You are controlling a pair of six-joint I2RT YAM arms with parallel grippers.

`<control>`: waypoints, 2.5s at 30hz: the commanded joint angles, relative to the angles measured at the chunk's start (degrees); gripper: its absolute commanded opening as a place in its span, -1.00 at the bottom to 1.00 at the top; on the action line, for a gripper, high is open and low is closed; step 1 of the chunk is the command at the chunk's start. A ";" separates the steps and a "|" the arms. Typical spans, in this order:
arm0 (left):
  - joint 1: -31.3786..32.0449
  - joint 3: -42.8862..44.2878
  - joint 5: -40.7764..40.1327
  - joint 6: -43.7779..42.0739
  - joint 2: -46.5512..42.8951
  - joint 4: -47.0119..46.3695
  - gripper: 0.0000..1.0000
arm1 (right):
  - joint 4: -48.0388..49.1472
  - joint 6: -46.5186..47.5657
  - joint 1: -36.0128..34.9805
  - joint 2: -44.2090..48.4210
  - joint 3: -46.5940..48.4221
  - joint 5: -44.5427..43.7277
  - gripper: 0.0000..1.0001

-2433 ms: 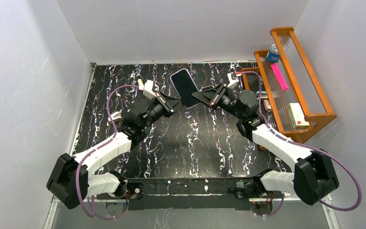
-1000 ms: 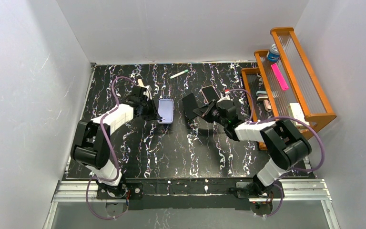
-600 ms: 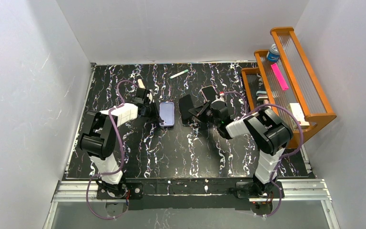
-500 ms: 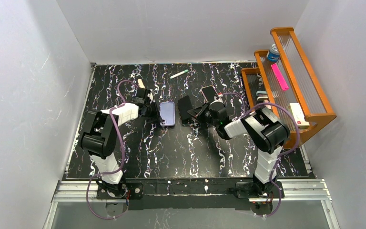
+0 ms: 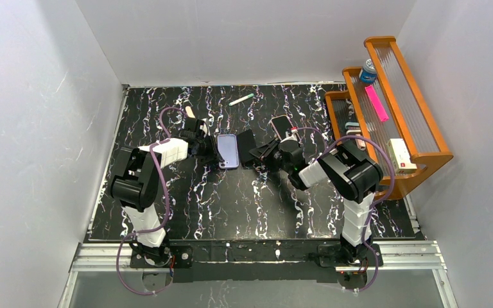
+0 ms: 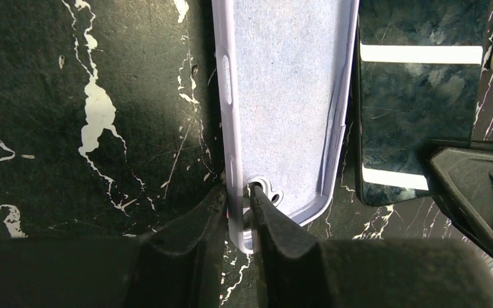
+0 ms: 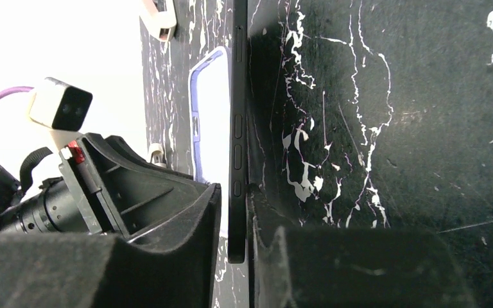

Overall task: Take the phone out of the phone case
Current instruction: Place the phone at the center of the board, then pick up the phone at the center of the board.

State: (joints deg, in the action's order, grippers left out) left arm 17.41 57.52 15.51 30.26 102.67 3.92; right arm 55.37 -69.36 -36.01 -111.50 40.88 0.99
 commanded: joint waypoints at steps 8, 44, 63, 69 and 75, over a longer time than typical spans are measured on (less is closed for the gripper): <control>0.37 1.85 -2.73 -2.78 -0.06 4.30 -0.33 | 6.07 2.40 -0.29 -1.76 -1.41 0.84 -0.20; 0.33 -8.81 -30.91 -9.58 -55.38 22.66 0.96 | -41.13 30.70 -2.05 8.74 8.20 0.21 0.97; 0.29 -7.93 -37.67 -12.35 -63.99 25.28 0.96 | -58.67 58.65 15.92 7.61 29.71 -4.73 0.97; 0.27 -7.80 -38.32 -11.16 -63.74 24.42 0.96 | -59.15 64.41 17.44 0.81 35.44 -2.47 0.97; 0.26 -6.74 -38.41 -10.57 -62.24 23.97 0.96 | -59.36 67.22 17.78 -4.15 40.07 2.36 0.97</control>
State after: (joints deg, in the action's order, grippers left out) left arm 17.74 48.73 -21.34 19.07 39.59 28.40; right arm -4.34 -6.09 -18.44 -113.21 75.96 -0.10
